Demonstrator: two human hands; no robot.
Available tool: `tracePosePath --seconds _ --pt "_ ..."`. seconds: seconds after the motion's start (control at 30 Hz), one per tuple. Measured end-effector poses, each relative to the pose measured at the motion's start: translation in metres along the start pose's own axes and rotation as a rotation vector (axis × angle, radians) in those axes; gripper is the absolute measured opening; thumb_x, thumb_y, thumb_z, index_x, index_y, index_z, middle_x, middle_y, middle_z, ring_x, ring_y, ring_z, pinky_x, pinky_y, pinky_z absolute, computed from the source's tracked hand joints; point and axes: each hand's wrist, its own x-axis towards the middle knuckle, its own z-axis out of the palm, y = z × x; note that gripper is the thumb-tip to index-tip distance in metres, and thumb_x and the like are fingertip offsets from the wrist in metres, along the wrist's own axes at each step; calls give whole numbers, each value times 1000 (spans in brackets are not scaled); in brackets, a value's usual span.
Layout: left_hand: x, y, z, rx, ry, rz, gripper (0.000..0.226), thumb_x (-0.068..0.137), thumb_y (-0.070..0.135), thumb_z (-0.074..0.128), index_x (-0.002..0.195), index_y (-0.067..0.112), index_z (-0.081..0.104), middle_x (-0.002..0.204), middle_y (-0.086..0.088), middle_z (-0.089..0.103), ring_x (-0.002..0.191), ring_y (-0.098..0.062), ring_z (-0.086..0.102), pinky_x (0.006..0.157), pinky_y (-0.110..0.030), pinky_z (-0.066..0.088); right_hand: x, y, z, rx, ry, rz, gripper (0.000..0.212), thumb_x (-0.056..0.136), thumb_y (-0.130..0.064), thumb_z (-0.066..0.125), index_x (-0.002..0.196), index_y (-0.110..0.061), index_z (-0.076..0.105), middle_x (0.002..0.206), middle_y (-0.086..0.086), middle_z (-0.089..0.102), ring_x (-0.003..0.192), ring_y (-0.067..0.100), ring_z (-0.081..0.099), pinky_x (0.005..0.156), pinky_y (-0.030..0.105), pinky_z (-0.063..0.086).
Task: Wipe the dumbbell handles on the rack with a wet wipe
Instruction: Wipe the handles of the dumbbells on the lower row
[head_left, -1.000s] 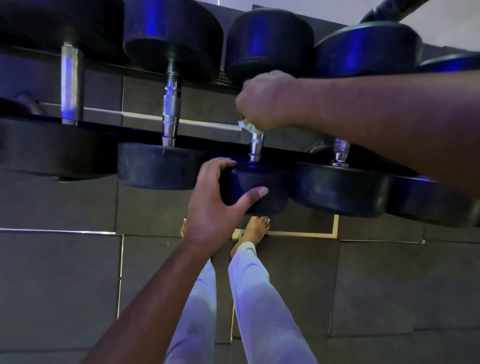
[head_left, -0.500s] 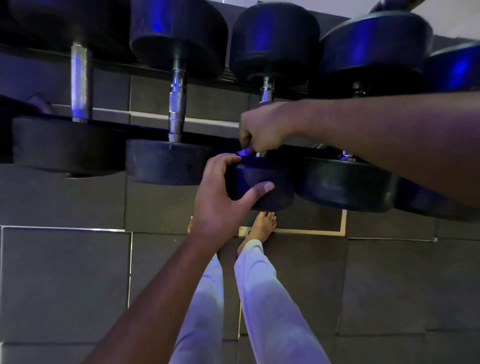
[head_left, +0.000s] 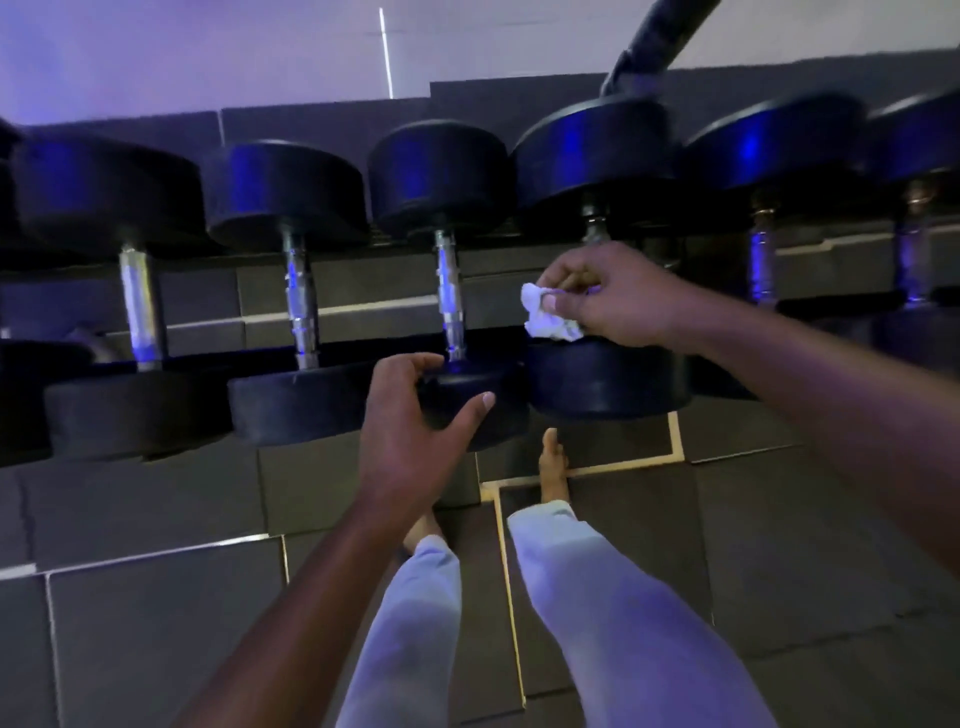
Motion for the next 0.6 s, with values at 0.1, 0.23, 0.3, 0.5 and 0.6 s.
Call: tracePosePath --seconds 0.1,0.23,0.3,0.5,0.6 --pt "-1 30 19 36 -49 77 53 86 45 91 127 26 63 124 14 54 117 -7 59 98 -22 49 -20 25 -26 254 73 24 9 102 -7 66 111 -6 69 99 6 70 82 16 76 74 32 63" --pt "2 69 64 50 -77 157 47 88 43 89 124 25 65 121 12 56 112 1 56 95 -7 41 -15 64 -56 251 160 37 12 103 -2 63 103 -9 73 92 2 75 83 14 74 80 38 63" --pt "3 84 90 32 -85 132 52 87 49 89 126 26 63 122 14 55 112 4 52 94 -6 39 -8 78 -69 120 177 41 11 99 -8 67 98 -10 77 92 7 76 84 14 71 87 36 60" --pt "-1 94 130 131 21 36 77 79 67 87 134 21 60 130 10 50 124 -8 39 106 -26 38 -4 99 -94 161 -45 145 14 85 -7 80 98 -13 81 99 2 82 102 17 77 97 38 61" --pt "-9 90 137 108 75 11 82 79 74 82 136 20 60 137 9 52 128 -6 41 113 -31 40 2 104 -95 -162 -92 88 17 78 -16 85 94 -15 83 96 8 81 101 21 76 91 41 62"
